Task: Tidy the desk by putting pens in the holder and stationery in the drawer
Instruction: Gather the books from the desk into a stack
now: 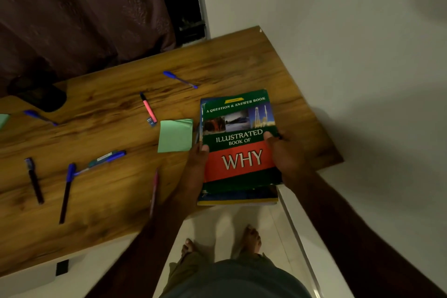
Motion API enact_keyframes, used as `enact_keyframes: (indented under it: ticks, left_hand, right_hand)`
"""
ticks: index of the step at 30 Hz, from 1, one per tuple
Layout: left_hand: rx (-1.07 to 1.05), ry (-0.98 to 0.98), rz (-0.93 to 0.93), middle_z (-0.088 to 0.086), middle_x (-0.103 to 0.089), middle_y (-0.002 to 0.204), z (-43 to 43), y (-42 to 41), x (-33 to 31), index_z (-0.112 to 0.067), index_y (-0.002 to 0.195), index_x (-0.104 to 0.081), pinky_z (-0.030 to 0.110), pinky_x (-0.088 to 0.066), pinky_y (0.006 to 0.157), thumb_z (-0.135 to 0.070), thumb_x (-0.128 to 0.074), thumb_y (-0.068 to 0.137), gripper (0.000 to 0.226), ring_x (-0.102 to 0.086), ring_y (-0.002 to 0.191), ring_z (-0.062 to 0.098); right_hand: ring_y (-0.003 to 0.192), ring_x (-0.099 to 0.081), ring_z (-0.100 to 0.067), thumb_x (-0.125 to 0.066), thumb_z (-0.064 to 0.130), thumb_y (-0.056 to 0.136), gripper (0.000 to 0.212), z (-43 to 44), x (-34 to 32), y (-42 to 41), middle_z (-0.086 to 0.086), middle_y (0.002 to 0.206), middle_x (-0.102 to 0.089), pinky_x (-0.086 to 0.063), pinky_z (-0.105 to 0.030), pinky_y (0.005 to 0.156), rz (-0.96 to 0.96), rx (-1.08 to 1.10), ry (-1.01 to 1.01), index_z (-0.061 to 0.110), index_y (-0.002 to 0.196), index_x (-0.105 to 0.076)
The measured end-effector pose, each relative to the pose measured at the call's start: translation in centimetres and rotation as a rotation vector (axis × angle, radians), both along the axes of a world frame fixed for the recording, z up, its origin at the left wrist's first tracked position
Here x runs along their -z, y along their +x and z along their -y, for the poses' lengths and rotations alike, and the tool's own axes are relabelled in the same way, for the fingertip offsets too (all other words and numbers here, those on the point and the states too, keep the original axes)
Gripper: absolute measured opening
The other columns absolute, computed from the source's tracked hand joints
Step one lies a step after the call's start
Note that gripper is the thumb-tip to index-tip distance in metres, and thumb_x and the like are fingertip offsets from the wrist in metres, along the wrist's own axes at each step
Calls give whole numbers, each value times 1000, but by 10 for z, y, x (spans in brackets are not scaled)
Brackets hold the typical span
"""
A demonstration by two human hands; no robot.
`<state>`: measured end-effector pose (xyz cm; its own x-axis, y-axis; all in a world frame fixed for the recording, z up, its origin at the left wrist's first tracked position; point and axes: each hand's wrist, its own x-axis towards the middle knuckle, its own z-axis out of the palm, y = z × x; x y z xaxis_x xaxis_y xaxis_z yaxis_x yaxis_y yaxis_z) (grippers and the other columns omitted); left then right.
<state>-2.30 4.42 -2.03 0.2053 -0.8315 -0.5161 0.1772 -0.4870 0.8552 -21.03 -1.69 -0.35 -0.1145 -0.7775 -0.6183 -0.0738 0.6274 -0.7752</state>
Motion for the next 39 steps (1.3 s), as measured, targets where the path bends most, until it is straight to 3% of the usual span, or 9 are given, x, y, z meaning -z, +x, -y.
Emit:
enact_keyframes:
  ticks: [4, 13, 18, 22, 25, 28, 31, 35, 39]
  left_hand:
    - [59, -48, 177, 0, -61, 130, -1, -5, 8, -36, 147, -35, 43, -54, 95, -34, -44, 104, 44, -63, 111, 14]
    - [127, -13, 557, 8, -52, 140, 9, -15, 24, -25, 151, -28, 34, -49, 91, -35, -45, 102, 53, -57, 120, 20]
    - [253, 110, 847, 13, -44, 138, 23, -4, 26, -22, 146, -35, 49, -47, 104, -44, -48, 99, 53, -46, 130, 29]
    - [368, 104, 999, 12, -39, 136, 21, 11, 8, -28, 146, -37, 47, -40, 107, -42, -51, 98, 52, -38, 129, 29]
    - [297, -79, 1043, 0, -54, 122, 0, 13, -11, -27, 129, -51, 38, -50, 94, -33, -49, 101, 28, -50, 115, 18]
    - [132, -164, 709, -6, -66, 93, -36, 14, -22, -27, 98, -60, 27, -55, 65, -33, -54, 100, 9, -63, 82, 6]
    - [145, -122, 218, 10, -61, 66, -78, 15, -11, -11, 78, -64, 30, -44, 48, -17, -59, 96, 19, -55, 52, 22]
    - [140, 62, 14, 20, -63, 67, -123, 12, 25, 2, 82, -67, 31, -46, 50, -5, -57, 95, 19, -58, 53, 30]
    - [40, 189, -117, 25, -63, 76, -149, 8, 58, 5, 90, -66, 34, -50, 57, -2, -55, 95, 14, -63, 65, 35]
  right_hand:
    - [75, -73, -19, -56, 35, 102, 20, 6, 13, 3, -6, 93, -73, -60, -34, 65, -142, -66, -108, 18, 109, -62]
    - [79, -72, -14, -56, 21, 101, 17, 15, 24, -7, -3, 100, -73, -59, -30, 67, -328, -205, -227, 16, 115, -63]
    - [72, -61, 0, -51, 13, 103, 17, 16, 18, -16, 11, 88, -62, -45, -18, 58, -286, -246, -263, 29, 101, -58]
    - [80, -67, -14, -53, 16, 102, 28, 10, 19, -20, 5, 90, -66, -53, -31, 65, -231, -143, -267, 38, 85, -52]
    - [85, -69, -24, -56, 23, 99, 24, -3, 27, -32, 0, 89, -67, -58, -45, 75, -242, 64, -293, 35, 79, -55]
    - [67, -59, -20, -57, 1, 88, 29, -27, 34, -54, 0, 73, -60, -49, -34, 61, -165, 248, -306, 22, 68, -57]
    - [54, -46, -18, -46, -13, 79, 32, -50, 44, -69, -6, 62, -51, -36, -27, 52, -119, 341, -261, 10, 59, -54]
    - [53, -49, -21, -45, -14, 77, 27, -72, 61, -64, -14, 64, -53, -39, -24, 47, -116, 362, -164, 6, 61, -54]
    - [61, -64, -28, -50, -7, 83, 22, -101, 75, -50, -11, 72, -62, -45, -32, 62, -38, 372, -9, 8, 70, -60]
